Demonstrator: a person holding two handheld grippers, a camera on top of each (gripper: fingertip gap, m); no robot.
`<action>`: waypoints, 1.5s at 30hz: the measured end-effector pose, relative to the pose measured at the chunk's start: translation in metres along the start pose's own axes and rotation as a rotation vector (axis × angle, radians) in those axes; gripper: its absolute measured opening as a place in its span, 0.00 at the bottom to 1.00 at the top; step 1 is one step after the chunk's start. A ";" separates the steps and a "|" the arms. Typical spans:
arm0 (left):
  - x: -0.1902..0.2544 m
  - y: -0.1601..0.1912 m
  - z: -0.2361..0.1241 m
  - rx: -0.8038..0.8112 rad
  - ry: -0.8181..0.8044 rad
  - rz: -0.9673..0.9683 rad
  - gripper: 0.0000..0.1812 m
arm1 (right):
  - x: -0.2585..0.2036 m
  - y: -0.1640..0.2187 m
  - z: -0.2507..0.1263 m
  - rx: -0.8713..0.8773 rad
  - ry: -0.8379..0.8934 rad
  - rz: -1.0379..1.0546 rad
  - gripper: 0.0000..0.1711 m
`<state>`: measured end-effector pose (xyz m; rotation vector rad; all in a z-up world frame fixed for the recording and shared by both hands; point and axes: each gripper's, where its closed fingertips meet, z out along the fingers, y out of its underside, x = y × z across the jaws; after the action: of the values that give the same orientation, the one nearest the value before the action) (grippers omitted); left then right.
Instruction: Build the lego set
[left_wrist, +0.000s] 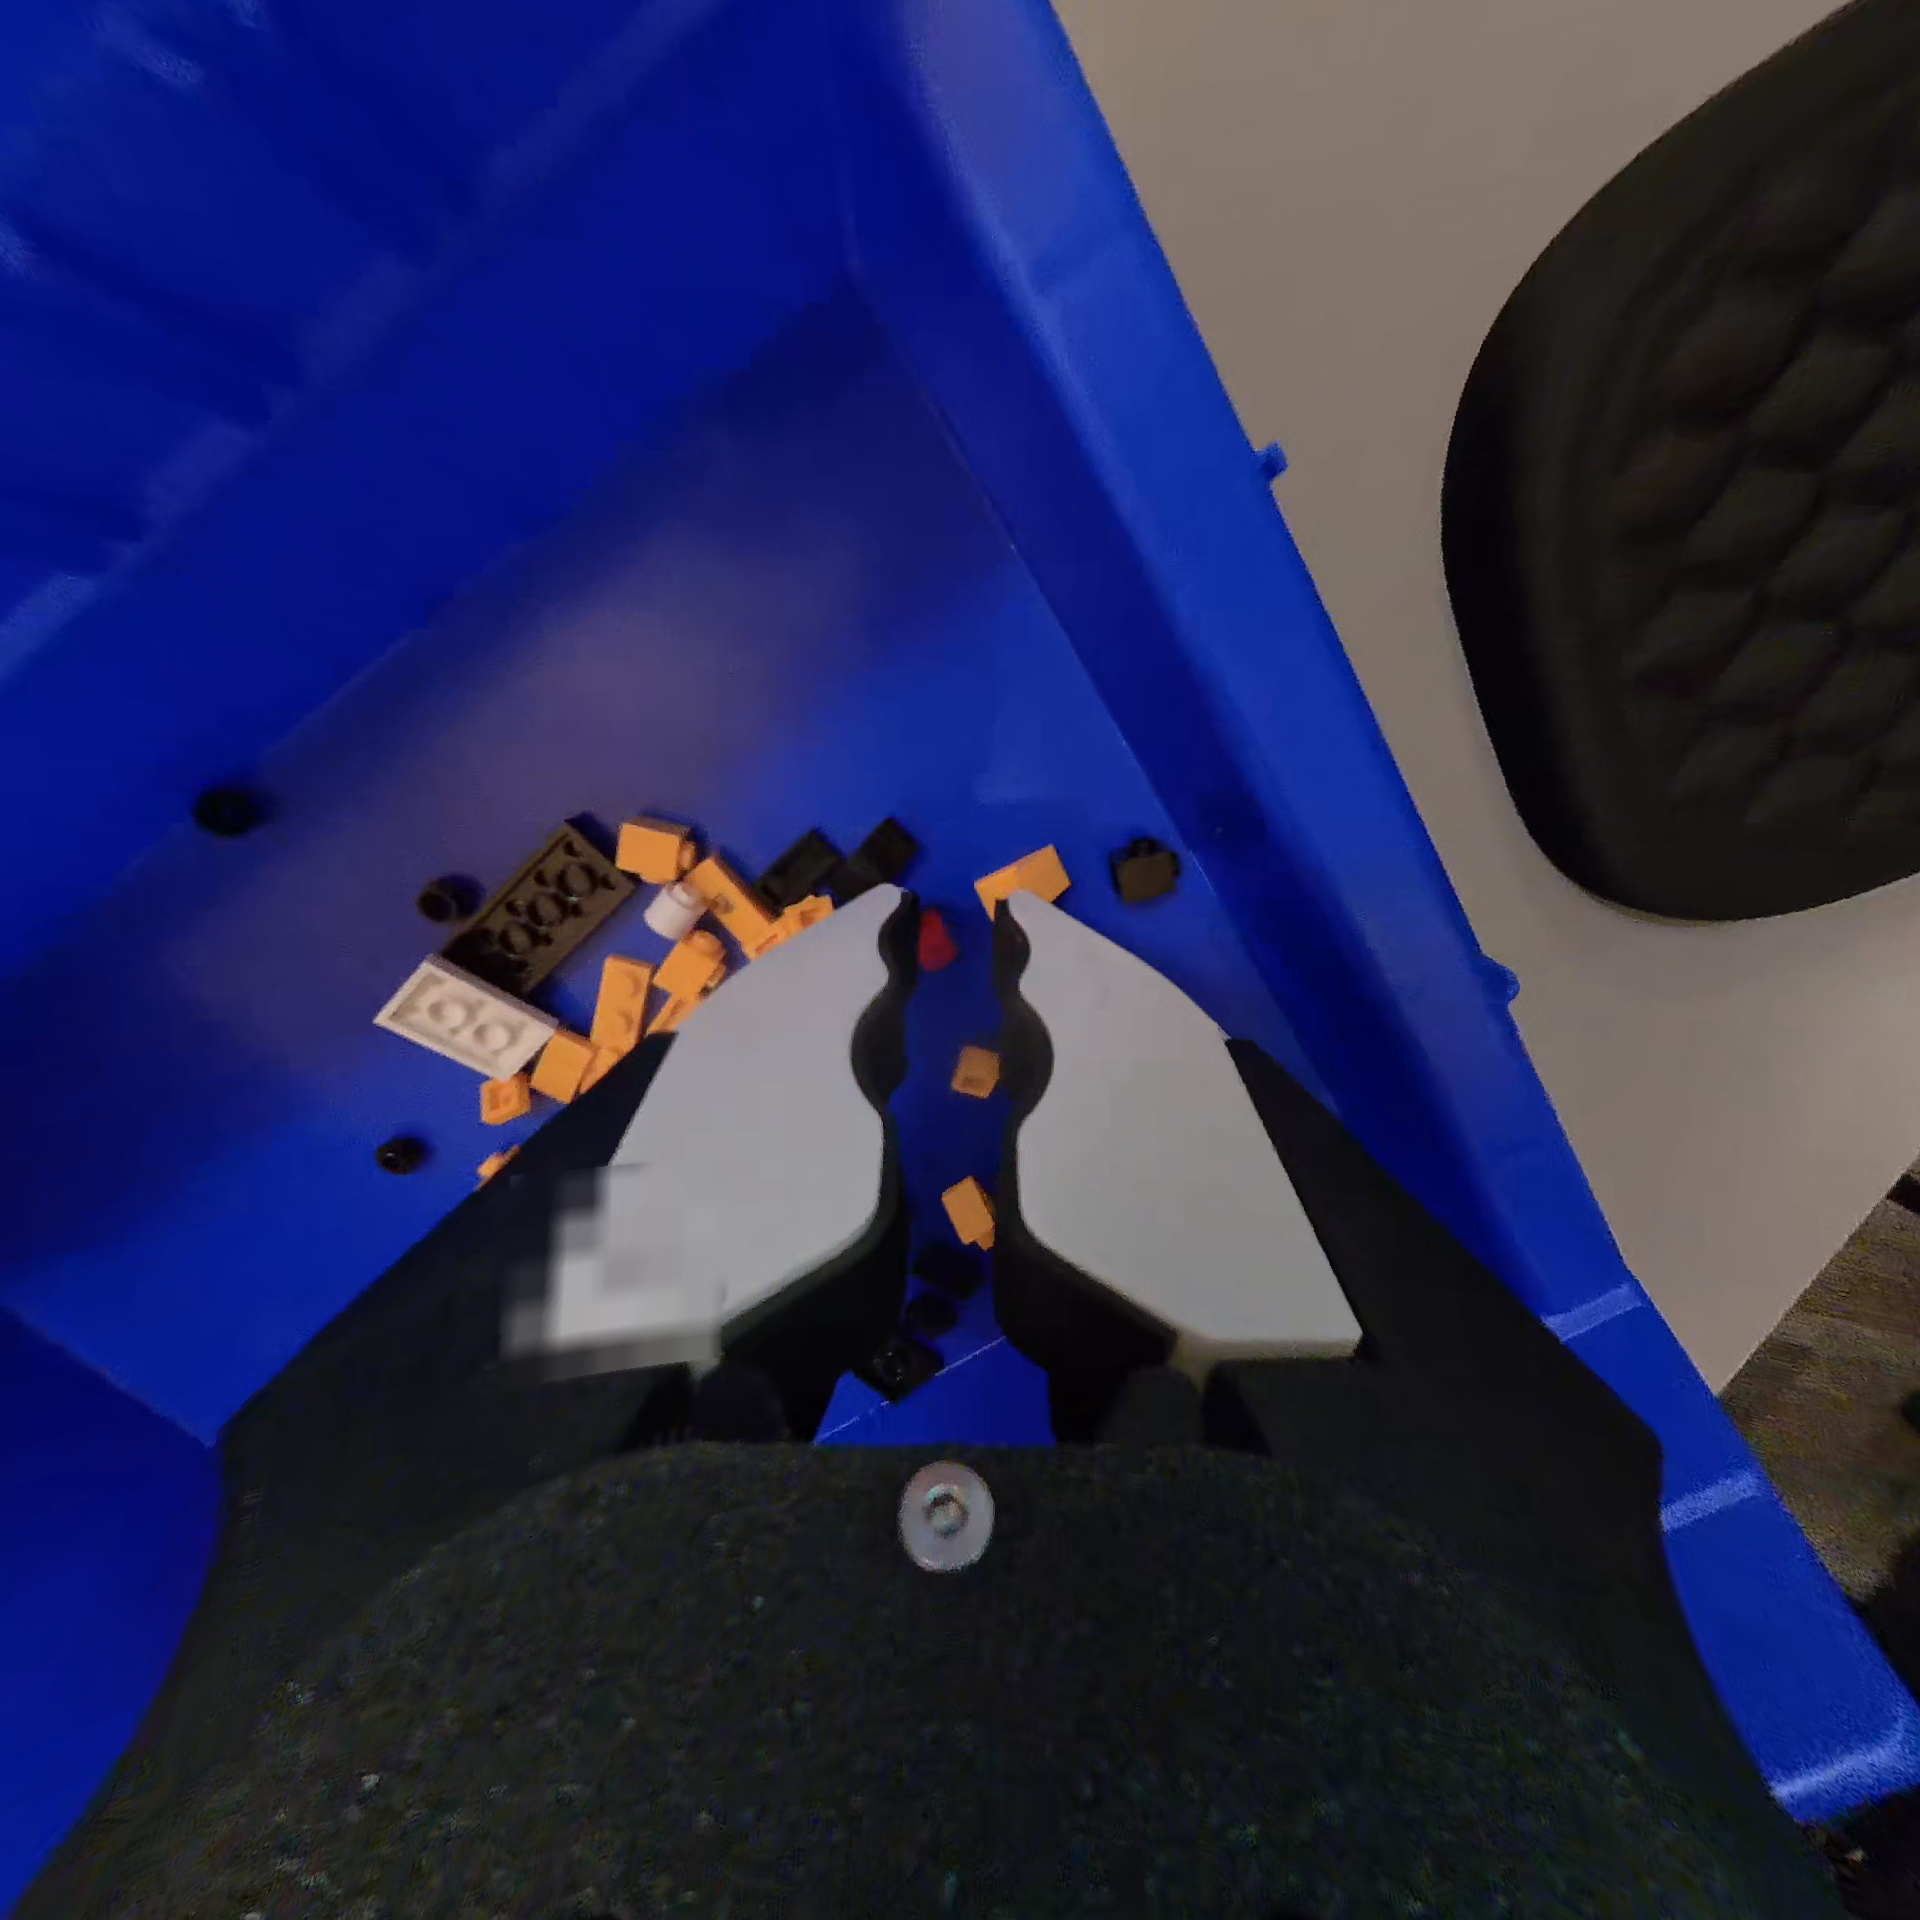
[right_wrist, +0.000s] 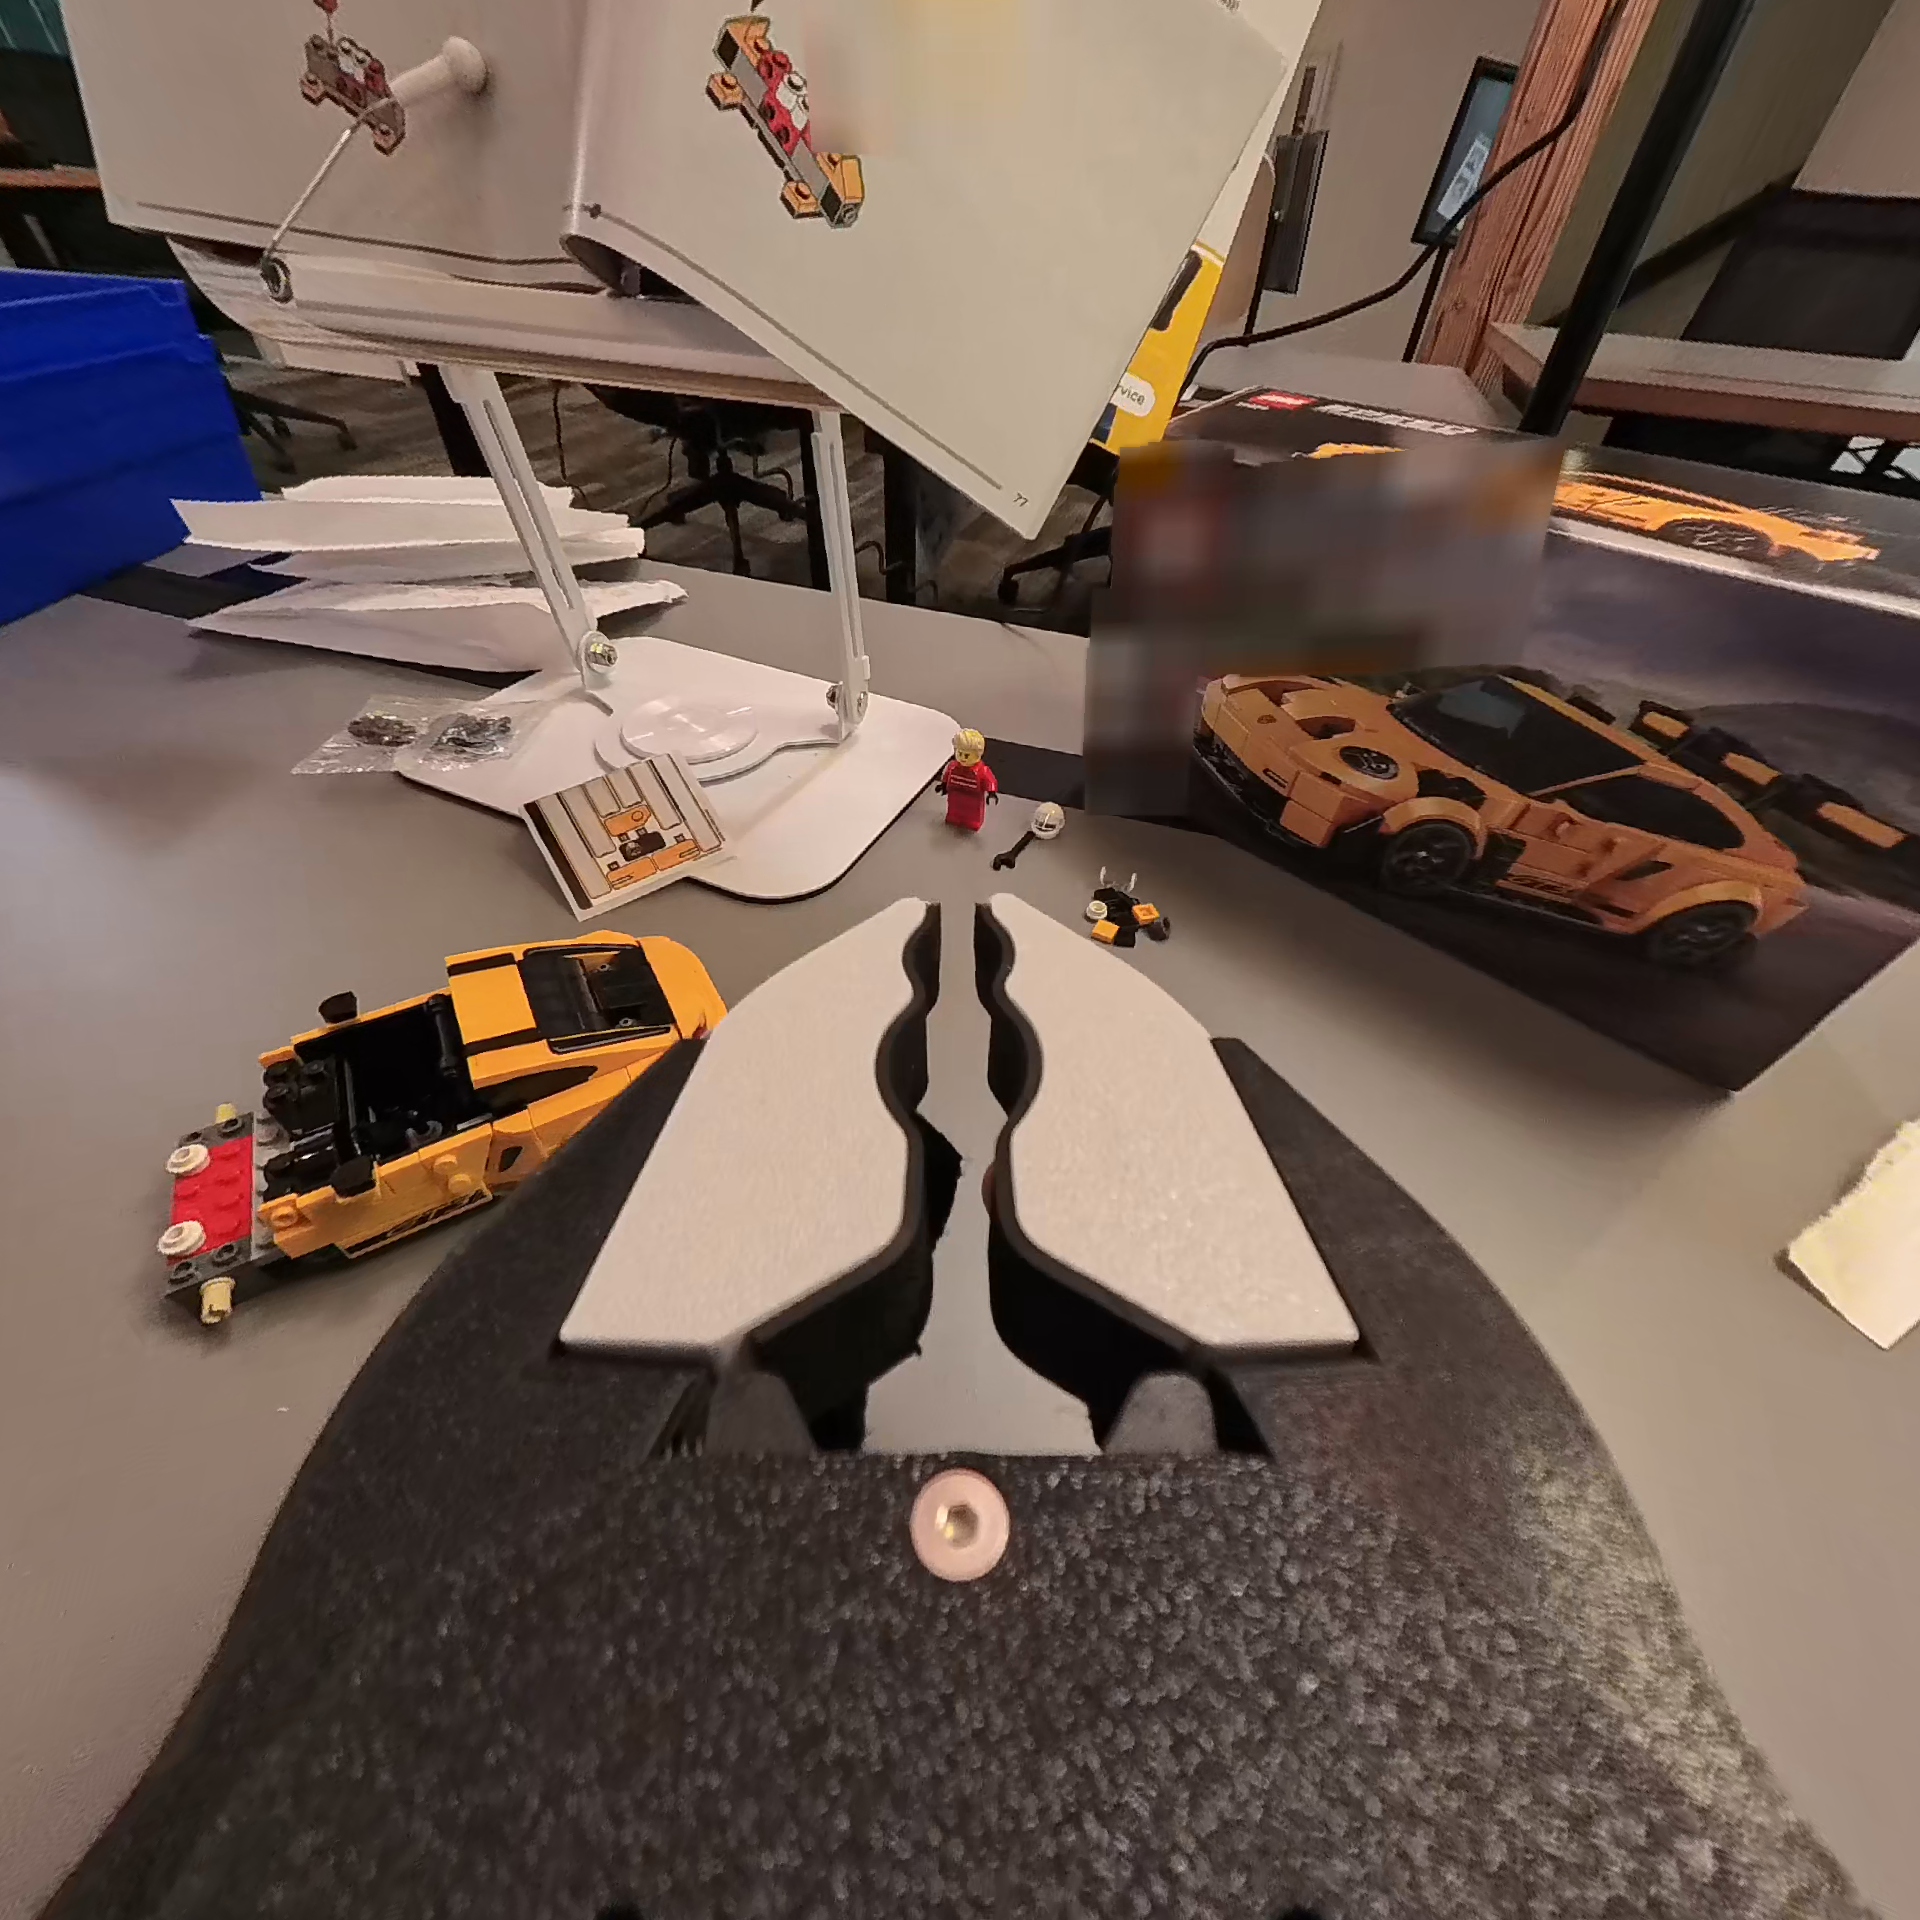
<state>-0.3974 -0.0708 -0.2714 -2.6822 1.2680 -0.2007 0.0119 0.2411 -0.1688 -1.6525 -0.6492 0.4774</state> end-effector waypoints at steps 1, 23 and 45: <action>-0.002 0.002 -0.001 -0.011 -0.001 -0.007 0.08 | 0.000 0.001 0.000 -0.002 0.001 -0.002 0.03; -0.081 0.070 -0.041 -0.053 -0.164 -0.231 0.09 | -0.002 0.008 0.005 -0.033 -0.004 -0.019 0.03; -0.094 0.060 -0.030 -0.072 -0.122 -0.262 0.03 | -0.002 0.010 0.005 -0.040 -0.007 -0.018 0.03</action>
<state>-0.5075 -0.0388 -0.2593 -2.8665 0.9042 -0.0234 0.0085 0.2423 -0.1796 -1.6823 -0.6827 0.4597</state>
